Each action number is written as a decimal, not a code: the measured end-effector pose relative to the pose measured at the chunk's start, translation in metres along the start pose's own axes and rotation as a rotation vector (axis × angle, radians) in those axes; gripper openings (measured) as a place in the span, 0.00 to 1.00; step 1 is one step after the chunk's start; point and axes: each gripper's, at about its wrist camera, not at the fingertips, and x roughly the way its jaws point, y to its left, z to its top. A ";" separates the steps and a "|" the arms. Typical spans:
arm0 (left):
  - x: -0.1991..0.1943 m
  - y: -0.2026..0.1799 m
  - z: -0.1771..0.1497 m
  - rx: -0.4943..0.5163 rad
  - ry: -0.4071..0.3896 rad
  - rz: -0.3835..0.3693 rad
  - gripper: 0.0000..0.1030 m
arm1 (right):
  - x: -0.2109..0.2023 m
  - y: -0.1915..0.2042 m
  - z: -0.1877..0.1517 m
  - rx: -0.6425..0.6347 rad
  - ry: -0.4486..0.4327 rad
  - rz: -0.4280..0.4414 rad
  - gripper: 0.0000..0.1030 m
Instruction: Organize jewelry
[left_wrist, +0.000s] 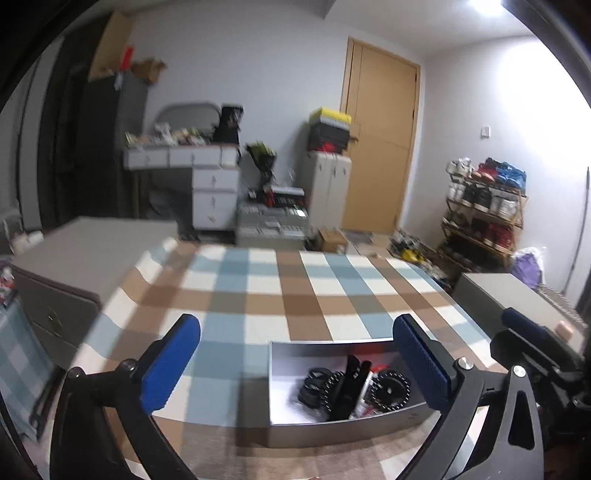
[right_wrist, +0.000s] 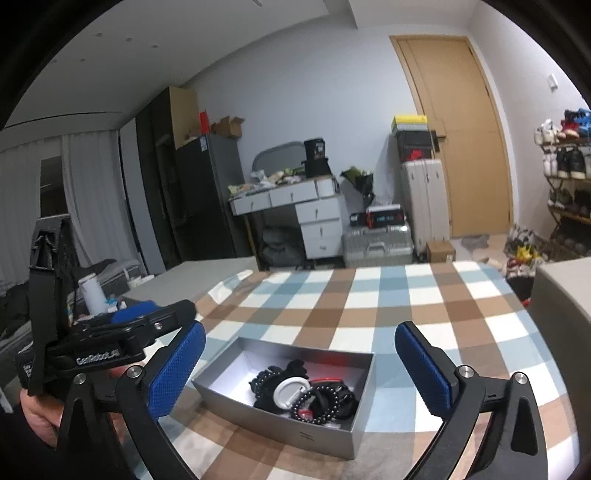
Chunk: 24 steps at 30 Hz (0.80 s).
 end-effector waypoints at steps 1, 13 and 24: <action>-0.001 -0.001 -0.001 0.014 -0.006 0.007 0.99 | -0.002 0.001 -0.001 -0.003 -0.006 -0.008 1.00; -0.009 0.007 -0.027 0.050 -0.101 0.107 0.99 | -0.029 0.012 -0.026 -0.090 -0.117 -0.107 1.00; -0.006 0.008 -0.049 0.073 -0.091 0.134 0.99 | -0.015 0.008 -0.043 -0.134 -0.072 -0.151 1.00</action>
